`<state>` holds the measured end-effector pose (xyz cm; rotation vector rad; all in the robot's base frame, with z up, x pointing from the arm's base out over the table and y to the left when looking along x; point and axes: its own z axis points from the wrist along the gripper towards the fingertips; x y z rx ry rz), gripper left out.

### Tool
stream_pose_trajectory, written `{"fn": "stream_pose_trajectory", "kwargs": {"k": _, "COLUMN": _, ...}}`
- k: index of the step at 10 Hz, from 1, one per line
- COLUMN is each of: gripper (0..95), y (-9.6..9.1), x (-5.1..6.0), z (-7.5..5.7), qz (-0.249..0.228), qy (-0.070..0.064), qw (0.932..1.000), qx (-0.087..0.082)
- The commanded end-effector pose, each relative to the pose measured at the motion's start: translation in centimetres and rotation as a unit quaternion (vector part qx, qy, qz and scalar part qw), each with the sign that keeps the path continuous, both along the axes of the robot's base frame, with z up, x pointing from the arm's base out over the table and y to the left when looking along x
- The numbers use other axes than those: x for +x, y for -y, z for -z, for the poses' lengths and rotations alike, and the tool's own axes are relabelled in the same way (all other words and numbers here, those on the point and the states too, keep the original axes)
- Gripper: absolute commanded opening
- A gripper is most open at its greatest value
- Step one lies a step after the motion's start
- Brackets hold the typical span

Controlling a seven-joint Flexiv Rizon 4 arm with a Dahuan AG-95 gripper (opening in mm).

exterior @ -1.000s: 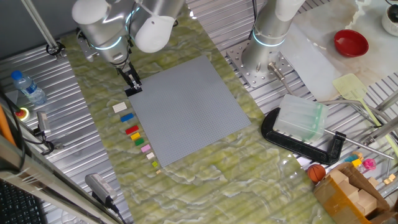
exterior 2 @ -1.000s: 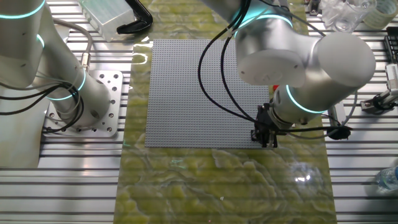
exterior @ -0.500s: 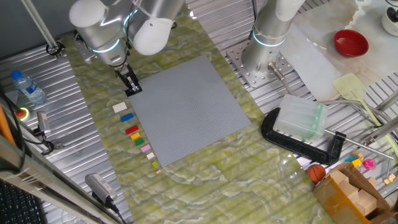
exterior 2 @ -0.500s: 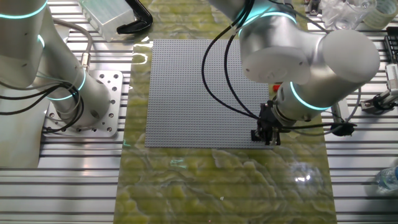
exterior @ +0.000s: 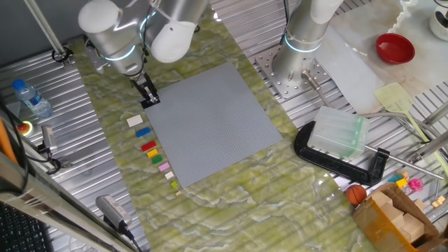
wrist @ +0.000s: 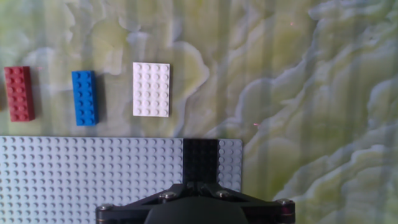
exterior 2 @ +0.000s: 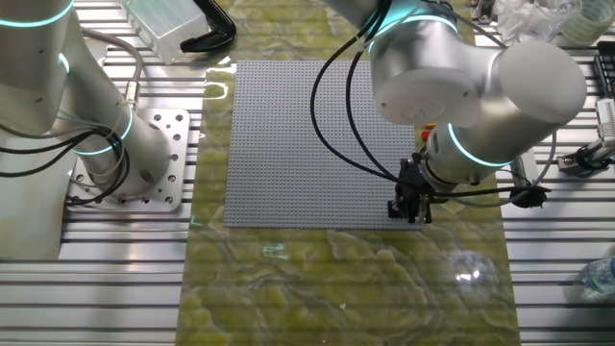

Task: Build with small Lego blocks

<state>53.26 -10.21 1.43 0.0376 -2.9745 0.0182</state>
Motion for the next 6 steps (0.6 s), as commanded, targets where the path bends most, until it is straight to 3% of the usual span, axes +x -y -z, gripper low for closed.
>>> {"fn": "stream_pose_trajectory", "kwargs": {"k": 1, "gripper": 0.0, "y": 0.05, "x": -0.65, "z": 5.13, "qz": 0.002, "qy": 0.006, "qw": 1.0000, "qx": -0.001}}
{"fn": "stream_pose_trajectory", "kwargs": {"k": 6, "gripper": 0.0, "y": 0.05, "x": -0.65, "z": 4.91, "qz": 0.005, "qy": 0.008, "qw": 1.0000, "qx": -0.003}}
